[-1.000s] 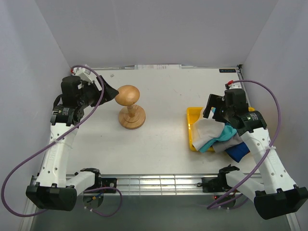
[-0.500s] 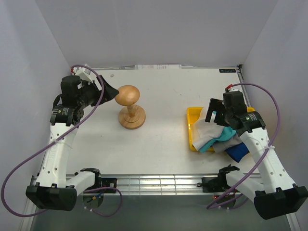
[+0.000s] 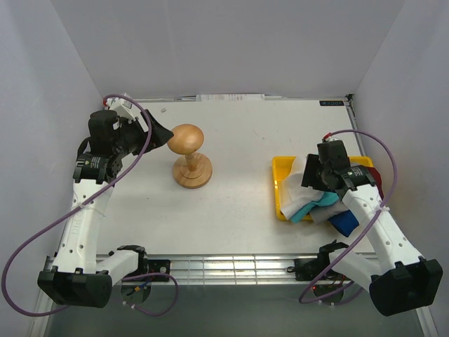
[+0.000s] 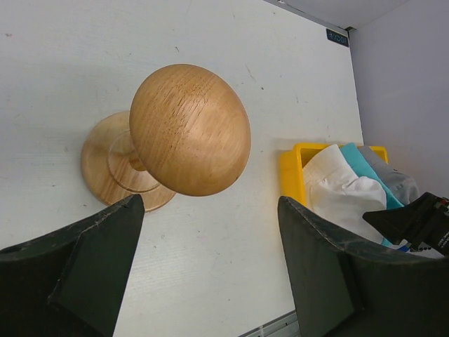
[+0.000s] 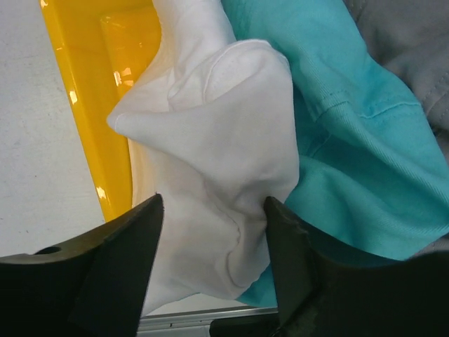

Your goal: Stack the hats

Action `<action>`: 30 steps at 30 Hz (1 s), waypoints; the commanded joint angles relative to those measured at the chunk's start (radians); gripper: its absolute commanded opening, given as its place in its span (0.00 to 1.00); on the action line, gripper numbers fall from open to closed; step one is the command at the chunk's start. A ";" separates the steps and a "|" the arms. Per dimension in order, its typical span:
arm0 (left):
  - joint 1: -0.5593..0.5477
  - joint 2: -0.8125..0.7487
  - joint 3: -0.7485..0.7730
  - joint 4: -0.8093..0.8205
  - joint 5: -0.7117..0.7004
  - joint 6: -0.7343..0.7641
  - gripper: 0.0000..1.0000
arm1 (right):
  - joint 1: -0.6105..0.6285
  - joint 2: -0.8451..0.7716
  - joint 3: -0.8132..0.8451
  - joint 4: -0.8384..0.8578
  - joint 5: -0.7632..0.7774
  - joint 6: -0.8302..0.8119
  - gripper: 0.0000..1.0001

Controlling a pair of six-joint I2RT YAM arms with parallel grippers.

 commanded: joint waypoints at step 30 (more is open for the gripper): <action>0.002 0.012 0.019 0.009 0.053 -0.020 0.85 | 0.001 0.125 0.493 0.011 -0.280 0.003 0.08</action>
